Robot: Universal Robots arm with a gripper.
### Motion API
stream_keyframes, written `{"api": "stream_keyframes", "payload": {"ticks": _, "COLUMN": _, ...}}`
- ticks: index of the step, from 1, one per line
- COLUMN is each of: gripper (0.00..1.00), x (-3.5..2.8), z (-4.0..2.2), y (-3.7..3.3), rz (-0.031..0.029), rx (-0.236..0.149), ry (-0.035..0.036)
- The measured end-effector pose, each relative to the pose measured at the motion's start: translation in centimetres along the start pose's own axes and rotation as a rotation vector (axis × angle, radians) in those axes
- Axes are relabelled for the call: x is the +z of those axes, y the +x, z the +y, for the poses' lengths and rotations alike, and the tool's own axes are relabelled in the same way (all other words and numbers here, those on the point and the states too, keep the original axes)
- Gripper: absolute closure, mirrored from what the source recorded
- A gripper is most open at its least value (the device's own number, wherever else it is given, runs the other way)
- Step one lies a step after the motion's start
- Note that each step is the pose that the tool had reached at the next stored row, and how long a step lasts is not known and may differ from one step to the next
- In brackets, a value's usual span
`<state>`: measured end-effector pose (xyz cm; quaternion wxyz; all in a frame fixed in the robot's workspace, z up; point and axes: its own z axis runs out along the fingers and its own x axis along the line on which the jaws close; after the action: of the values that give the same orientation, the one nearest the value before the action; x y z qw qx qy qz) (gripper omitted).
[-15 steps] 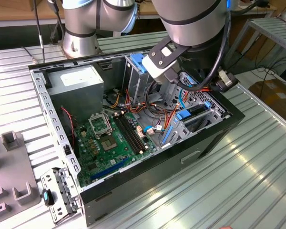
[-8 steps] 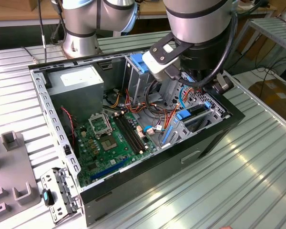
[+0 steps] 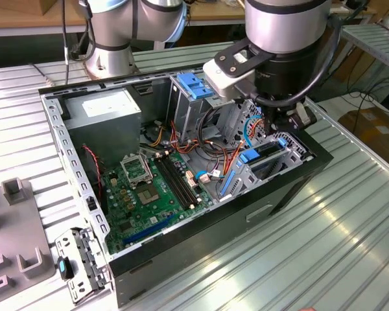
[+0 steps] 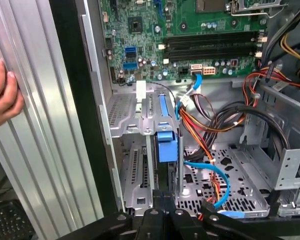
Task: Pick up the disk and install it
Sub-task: 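Insert the disk into the insertion slot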
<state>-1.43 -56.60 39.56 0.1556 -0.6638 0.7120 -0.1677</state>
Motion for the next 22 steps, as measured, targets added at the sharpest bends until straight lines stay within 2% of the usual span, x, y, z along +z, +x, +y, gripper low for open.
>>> {"api": "stream_keyframes", "payload": {"ticks": 1, "gripper": 0.89, "x": 0.12, "z": -0.21, "y": -0.01, "rz": -0.0008, "rx": 0.0, "ry": -0.0043}}
{"api": "stream_keyframes", "payload": {"ticks": 2, "gripper": 0.89, "x": 0.19, "z": -0.34, "y": -0.02, "rz": -0.0026, "rx": 0.001, "ry": -0.0168}}
{"api": "stream_keyframes", "payload": {"ticks": 6, "gripper": 0.89, "x": 0.47, "z": -0.93, "y": -0.08, "rz": -0.0127, "rx": 0.006, "ry": -0.0755}}
{"api": "stream_keyframes", "payload": {"ticks": 7, "gripper": 0.89, "x": 0.6, "z": -1.19, "y": -0.1, "rz": -0.017, "rx": 0.008, "ry": -0.0963}}
{"api": "stream_keyframes", "payload": {"ticks": 8, "gripper": 0.89, "x": 0.68, "z": -1.35, "y": -0.11, "rz": -0.0194, "rx": 0.009, "ry": -0.1091}}
{"api": "stream_keyframes", "payload": {"ticks": 12, "gripper": 0.89, "x": 1.12, "z": -2.21, "y": -0.17, "rz": -0.0302, "rx": 0.015, "ry": -0.1698}}
{"api": "stream_keyframes", "payload": {"ticks": 14, "gripper": 0.89, "x": 1.55, "z": -3.05, "y": -0.25, "rz": -0.0346, "rx": 0.017, "ry": -0.1944}}
{"api": "stream_keyframes", "payload": {"ticks": 15, "gripper": 0.89, "x": 1.79, "z": -3.55, "y": -0.28, "rz": -0.0359, "rx": 0.018, "ry": -0.204}}
{"api": "stream_keyframes", "payload": {"ticks": 17, "gripper": 0.89, "x": 2.07, "z": -4.09, "y": -0.32, "rz": -0.0396, "rx": 0.019, "ry": -0.2173}}
{"api": "stream_keyframes", "payload": {"ticks": 18, "gripper": 0.89, "x": 2.29, "z": -4.53, "y": -0.36, "rz": -0.0441, "rx": 0.021, "ry": -0.2399}}
{"api": "stream_keyframes", "payload": {"ticks": 19, "gripper": 0.89, "x": 2.41, "z": -4.75, "y": -0.38, "rz": -0.0463, "rx": 0.022, "ry": -0.2521}}
{"api": "stream_keyframes", "payload": {"ticks": 20, "gripper": 0.89, "x": 2.57, "z": -5.07, "y": -0.4, "rz": -0.0485, "rx": 0.024, "ry": -0.2769}}
{"api": "stream_keyframes", "payload": {"ticks": 21, "gripper": 0.89, "x": 2.7, "z": -5.32, "y": -0.42, "rz": -0.0502, "rx": 0.025, "ry": -0.2955}}
{"api": "stream_keyframes", "payload": {"ticks": 22, "gripper": 0.89, "x": 2.83, "z": -5.58, "y": -0.44, "rz": -0.0522, "rx": 0.026, "ry": -0.311}}
